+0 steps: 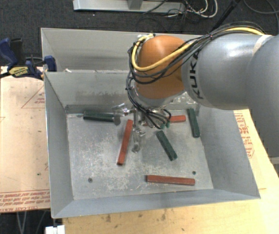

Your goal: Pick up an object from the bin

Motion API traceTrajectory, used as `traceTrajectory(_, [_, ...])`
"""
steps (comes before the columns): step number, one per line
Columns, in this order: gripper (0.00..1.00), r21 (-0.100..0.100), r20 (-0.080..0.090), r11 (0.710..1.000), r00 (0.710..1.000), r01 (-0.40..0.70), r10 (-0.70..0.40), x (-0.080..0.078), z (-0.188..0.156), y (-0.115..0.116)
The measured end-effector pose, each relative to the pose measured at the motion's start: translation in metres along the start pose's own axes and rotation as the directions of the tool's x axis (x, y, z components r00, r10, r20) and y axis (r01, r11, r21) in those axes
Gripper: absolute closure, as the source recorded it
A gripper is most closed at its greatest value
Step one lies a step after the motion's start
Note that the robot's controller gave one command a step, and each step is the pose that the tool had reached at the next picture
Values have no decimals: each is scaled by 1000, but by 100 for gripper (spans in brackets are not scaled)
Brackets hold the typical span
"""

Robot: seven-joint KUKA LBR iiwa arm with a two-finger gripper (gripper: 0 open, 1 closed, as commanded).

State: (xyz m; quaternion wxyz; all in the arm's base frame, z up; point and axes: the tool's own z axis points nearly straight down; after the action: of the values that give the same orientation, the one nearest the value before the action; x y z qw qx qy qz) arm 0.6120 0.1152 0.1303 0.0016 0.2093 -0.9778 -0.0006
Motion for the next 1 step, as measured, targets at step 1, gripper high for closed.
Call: traceTrajectory(1, [0,3,6,986,986,166,-166,-1,-1,-8])
